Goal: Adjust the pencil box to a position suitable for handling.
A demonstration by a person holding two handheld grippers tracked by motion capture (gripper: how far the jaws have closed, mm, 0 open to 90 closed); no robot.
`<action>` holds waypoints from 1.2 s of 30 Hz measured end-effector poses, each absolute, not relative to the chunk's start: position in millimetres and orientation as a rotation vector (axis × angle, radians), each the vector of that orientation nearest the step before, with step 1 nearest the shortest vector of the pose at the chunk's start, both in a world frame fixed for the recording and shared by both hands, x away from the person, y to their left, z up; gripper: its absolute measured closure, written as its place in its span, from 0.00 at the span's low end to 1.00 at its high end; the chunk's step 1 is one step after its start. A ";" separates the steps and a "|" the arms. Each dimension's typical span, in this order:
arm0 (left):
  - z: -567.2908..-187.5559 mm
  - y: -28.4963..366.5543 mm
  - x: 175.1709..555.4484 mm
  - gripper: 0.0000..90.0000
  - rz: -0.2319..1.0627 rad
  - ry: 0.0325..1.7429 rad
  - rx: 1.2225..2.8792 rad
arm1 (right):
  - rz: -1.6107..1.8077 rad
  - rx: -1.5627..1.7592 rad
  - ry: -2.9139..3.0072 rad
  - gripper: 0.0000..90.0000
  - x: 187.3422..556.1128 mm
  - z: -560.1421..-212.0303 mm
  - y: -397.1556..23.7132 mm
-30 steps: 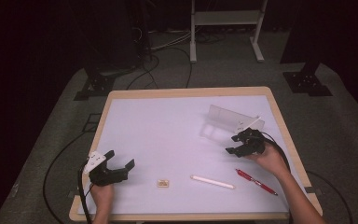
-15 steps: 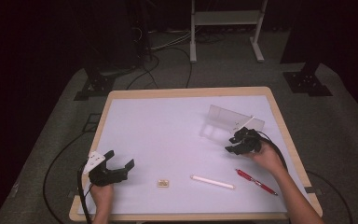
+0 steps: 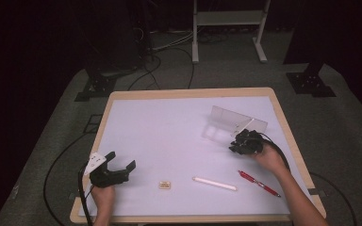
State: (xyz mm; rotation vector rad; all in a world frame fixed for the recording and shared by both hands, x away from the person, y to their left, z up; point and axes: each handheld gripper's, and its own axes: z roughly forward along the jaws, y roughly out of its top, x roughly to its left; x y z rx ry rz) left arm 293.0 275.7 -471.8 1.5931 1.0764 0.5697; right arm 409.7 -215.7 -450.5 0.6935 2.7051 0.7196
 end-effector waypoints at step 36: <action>-471.8 275.9 292.5 0.00 0.568 1.077 1.592 | 0.716 0.580 2.662 0.95 405.2 -439.4 -218.2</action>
